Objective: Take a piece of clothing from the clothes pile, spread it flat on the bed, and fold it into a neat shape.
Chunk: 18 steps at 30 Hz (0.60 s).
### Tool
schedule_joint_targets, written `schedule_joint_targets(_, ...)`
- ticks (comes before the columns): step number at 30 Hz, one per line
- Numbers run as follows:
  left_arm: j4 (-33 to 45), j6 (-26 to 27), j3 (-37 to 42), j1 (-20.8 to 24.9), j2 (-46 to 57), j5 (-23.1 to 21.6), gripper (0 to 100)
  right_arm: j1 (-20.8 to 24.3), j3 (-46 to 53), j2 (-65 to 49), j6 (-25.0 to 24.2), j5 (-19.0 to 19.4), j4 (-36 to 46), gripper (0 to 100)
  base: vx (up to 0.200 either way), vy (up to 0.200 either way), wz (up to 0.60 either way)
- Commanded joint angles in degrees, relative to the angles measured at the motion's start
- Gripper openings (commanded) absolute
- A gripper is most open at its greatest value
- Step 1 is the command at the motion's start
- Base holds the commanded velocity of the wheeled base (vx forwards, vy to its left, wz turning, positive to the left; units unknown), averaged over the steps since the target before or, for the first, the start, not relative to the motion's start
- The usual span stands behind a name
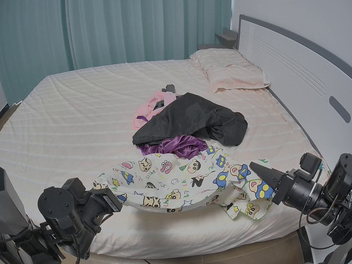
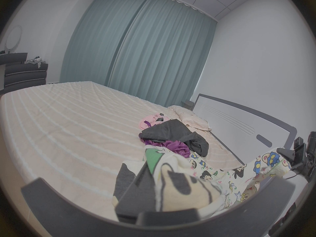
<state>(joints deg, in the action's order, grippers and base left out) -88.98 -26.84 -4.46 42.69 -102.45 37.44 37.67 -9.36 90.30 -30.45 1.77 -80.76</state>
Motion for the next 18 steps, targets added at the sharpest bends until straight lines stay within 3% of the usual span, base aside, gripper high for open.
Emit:
schedule_joint_targets(1, -0.32, 0.04, -0.02, 0.11, 0.50, 0.00, 0, -0.49, -0.13, -0.38, 0.39, -0.10, -0.27, 0, 0.000, 0.200, 0.00)
schedule_joint_targets(8, -0.32, 0.04, -0.90, 0.11, 2.34, 0.88, 0, -1.46, -0.13, 0.23, 0.66, -0.27, -4.84, 0, 0.000, 0.200, 0.00)
schedule_joint_targets(18, -0.32, -0.05, -1.34, -0.06, 2.34, 0.97, 0, -1.37, -0.22, 0.41, 0.75, -1.06, -5.19, 0, 0.000, 0.200, 0.00)
